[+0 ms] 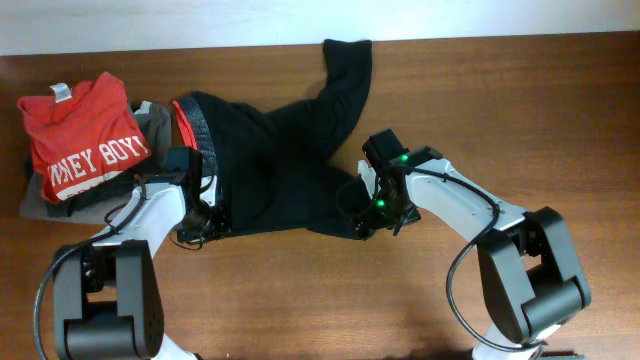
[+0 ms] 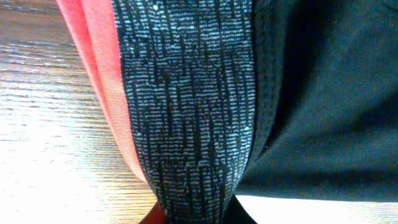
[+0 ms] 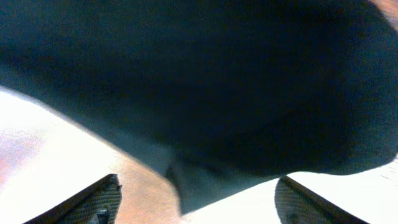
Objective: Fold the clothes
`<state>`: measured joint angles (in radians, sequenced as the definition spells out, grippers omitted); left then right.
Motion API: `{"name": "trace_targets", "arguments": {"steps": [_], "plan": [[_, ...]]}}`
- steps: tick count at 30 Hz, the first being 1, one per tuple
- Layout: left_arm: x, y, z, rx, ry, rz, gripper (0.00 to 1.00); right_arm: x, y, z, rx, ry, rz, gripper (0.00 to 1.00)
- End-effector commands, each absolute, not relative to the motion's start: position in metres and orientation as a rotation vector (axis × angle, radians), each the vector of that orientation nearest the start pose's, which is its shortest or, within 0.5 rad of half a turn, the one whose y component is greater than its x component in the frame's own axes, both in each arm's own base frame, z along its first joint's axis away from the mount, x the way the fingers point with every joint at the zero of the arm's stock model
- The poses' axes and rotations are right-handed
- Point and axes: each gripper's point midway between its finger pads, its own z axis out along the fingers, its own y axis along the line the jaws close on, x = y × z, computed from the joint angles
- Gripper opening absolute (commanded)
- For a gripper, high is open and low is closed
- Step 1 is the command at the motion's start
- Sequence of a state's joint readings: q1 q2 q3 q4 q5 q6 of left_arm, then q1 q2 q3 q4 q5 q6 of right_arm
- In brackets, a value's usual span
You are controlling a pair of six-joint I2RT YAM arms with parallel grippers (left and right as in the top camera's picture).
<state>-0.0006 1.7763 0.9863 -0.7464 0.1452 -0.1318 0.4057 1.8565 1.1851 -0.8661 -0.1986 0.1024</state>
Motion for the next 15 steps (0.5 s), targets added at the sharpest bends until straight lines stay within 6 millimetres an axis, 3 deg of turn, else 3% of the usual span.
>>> {"name": "trace_targets", "arguments": {"steps": [1,3,5,7,8,11,15], "plan": [[0.279,-0.028,-0.022,-0.202,3.178,-0.250,0.14,0.293,0.150,0.003,-0.429,3.135,0.176,0.65],[0.279,-0.028,-0.022,-0.202,3.178,-0.250,0.11,0.297,0.151,-0.004,-0.428,3.129,0.179,0.43],[0.279,-0.028,-0.022,-0.202,3.178,-0.250,0.10,0.299,0.152,-0.008,-0.416,3.128,0.179,0.32],[0.279,-0.028,-0.022,-0.202,3.179,-0.250,0.07,0.300,0.146,-0.009,-0.372,3.138,0.127,0.11],[0.279,-0.028,-0.022,-0.202,3.179,-0.249,0.05,0.301,0.140,-0.009,-0.328,3.141,0.074,0.06],[0.279,-0.028,-0.022,-0.202,3.179,-0.249,0.00,0.305,0.111,-0.003,-0.204,3.136,-0.126,0.05],[0.279,-0.028,-0.022,-0.202,3.179,-0.244,0.01,0.327,0.032,0.042,0.007,2.991,-0.606,0.04]]}}
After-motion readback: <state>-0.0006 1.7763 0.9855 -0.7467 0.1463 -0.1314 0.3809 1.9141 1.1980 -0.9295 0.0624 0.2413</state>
